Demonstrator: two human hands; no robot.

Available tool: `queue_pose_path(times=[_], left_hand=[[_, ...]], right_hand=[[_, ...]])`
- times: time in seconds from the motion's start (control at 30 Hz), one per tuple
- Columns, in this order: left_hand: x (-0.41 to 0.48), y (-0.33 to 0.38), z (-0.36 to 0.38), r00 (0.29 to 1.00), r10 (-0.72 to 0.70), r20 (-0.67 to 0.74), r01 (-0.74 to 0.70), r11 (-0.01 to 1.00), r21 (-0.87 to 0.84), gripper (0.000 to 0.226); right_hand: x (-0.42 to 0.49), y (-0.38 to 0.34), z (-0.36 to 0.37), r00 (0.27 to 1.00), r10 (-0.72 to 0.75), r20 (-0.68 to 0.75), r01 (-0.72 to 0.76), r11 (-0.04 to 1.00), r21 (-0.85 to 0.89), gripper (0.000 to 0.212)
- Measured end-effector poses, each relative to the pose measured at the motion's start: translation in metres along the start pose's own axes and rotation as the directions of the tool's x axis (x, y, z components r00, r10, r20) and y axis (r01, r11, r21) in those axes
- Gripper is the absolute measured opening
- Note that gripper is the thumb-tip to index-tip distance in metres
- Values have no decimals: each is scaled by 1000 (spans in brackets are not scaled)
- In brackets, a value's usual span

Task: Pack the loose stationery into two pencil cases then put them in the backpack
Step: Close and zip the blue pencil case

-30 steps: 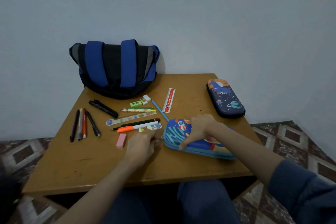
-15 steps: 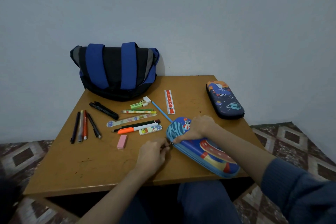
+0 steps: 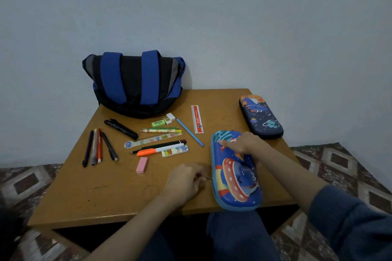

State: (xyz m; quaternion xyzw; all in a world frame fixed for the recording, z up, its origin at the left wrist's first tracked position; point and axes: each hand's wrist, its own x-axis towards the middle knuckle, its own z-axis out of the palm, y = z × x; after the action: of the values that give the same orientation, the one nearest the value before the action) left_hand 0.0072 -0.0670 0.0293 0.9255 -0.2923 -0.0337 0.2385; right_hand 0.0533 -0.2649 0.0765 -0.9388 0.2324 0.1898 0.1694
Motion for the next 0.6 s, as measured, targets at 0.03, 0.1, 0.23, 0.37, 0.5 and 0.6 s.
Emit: queue_pose_path(times=[0.03,0.1,0.23,0.37,0.5,0.6], left_hand=[[3,-3,-5,1000,-14,14,14,1000,20,14],[9,-12,-15,999,-48,16,47,996,70,16],[21,-27,-28,988,-140,-69,149,977,150,21],[25,-31,-31,989,-118,-88,134,971,201,22],[24,-36,-31,991,-117,-68,130,967,220,21],[19,-39,-30,991,-109,-78,123,972,201,19]], right_hand=[[-2,3,-5,999,-45,-23,44,998,-45,88],[-10,6,-15,980,-194,-43,179,957,-229,73],[-30,-2,-13,867,-497,29,432,721,-543,93],[-40,-24,4,815,-526,243,510,451,-733,129],[-36,-35,18,787,-489,376,574,359,-736,128],[-32,-35,13,756,-514,406,632,411,-657,119]])
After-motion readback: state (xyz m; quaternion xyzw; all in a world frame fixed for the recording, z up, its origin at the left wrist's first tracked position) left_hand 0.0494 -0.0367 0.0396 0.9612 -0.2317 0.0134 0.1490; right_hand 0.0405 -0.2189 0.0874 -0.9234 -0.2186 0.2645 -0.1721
